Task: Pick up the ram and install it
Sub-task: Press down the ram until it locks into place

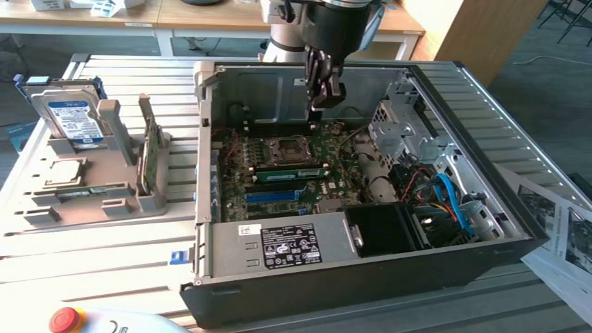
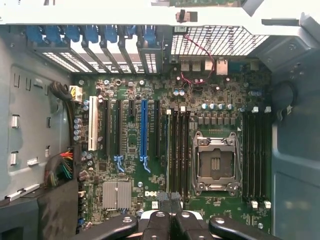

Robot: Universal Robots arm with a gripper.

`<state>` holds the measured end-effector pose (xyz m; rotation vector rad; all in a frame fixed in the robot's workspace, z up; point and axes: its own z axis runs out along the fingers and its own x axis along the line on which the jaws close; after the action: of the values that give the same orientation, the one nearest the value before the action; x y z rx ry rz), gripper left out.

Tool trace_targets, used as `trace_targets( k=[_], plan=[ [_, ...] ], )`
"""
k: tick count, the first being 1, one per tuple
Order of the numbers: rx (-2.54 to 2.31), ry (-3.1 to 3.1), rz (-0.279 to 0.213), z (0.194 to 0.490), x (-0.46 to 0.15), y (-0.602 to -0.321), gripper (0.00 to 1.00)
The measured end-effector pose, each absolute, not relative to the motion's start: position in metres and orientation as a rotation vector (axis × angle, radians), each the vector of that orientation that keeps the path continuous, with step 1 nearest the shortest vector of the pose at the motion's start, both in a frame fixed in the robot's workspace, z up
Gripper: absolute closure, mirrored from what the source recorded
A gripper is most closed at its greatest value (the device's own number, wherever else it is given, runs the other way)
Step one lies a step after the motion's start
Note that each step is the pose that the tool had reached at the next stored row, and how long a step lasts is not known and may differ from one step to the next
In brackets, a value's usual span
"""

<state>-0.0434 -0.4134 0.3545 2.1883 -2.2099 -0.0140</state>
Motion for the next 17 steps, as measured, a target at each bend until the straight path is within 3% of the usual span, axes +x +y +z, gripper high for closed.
trace_targets(
  k=[17],
  plan=[
    [2.191, -2.207, -0.004, 0.366, -0.044, -0.413, 0.89]
  ],
)
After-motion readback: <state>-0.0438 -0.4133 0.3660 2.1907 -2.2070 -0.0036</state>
